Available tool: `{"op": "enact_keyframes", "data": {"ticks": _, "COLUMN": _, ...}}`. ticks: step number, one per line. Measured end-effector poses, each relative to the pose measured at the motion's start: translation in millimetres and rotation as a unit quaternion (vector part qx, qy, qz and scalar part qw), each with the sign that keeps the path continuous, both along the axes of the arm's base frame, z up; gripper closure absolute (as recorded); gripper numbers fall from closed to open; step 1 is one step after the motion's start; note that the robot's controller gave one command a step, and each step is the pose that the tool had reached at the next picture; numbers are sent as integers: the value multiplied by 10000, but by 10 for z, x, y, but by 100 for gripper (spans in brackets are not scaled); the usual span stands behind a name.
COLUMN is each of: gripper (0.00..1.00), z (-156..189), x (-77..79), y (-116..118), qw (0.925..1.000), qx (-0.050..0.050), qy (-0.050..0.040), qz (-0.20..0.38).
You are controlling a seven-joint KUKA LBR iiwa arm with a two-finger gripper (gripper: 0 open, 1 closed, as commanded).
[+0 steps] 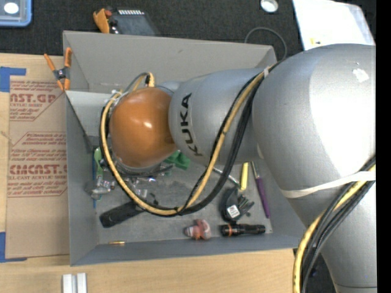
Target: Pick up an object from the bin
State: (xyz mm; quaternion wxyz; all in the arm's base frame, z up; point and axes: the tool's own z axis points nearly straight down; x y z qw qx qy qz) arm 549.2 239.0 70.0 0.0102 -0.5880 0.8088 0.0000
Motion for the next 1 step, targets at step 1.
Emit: {"op": "enact_keyframes", "data": {"ticks": 1, "gripper": 100, "z": 7, "x": 324, "y": -335, "qw": 9849, "qx": -38, "qy": -75, "qz": 1731}}
